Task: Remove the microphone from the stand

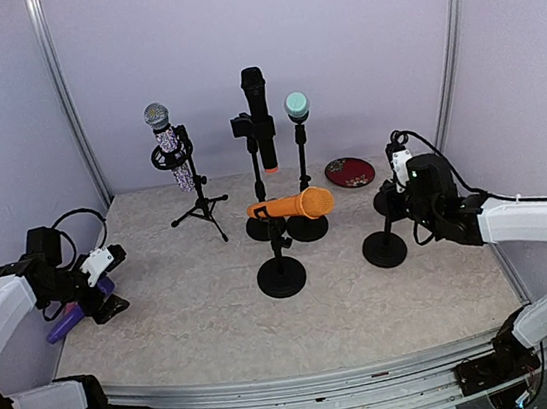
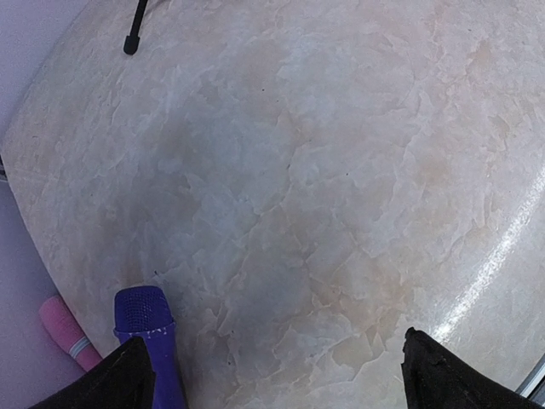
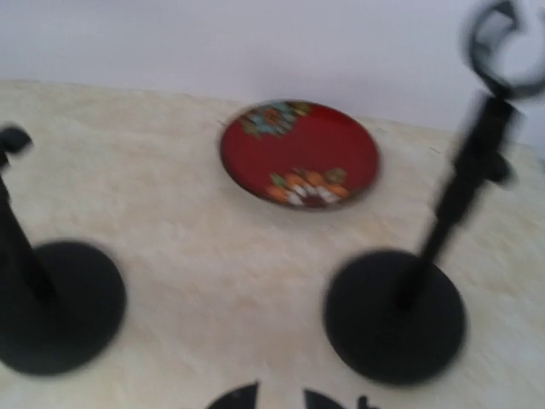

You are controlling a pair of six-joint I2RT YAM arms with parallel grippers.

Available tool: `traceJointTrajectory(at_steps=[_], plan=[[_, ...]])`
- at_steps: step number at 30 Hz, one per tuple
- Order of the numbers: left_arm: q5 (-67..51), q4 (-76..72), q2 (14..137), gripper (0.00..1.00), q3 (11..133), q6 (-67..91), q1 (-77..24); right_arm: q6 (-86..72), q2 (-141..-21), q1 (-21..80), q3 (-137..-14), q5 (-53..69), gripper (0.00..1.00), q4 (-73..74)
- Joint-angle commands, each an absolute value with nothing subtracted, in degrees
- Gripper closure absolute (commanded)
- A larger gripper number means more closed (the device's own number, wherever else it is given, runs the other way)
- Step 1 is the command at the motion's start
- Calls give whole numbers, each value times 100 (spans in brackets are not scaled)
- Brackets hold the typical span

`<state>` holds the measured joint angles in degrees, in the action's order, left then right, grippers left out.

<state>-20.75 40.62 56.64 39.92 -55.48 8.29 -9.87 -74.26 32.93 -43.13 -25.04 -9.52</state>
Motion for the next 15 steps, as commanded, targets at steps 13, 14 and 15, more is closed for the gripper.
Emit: traceJointTrajectory(at_steps=[13, 14, 15], plan=[[-2059, 4108, 5568, 1, 4112, -5508, 770, -995, -9715, 2131, -6479, -1415, 100, -1757], [-2057, 4113, 5560, 1, 4105, -5507, 779, -1048, -9788, 2055, -6521, -1326, 100, -1730], [-2052, 4112, 5551, 1, 4100, -5517, 781, -1086, -9851, 1986, -6542, -1270, 100, -1712]])
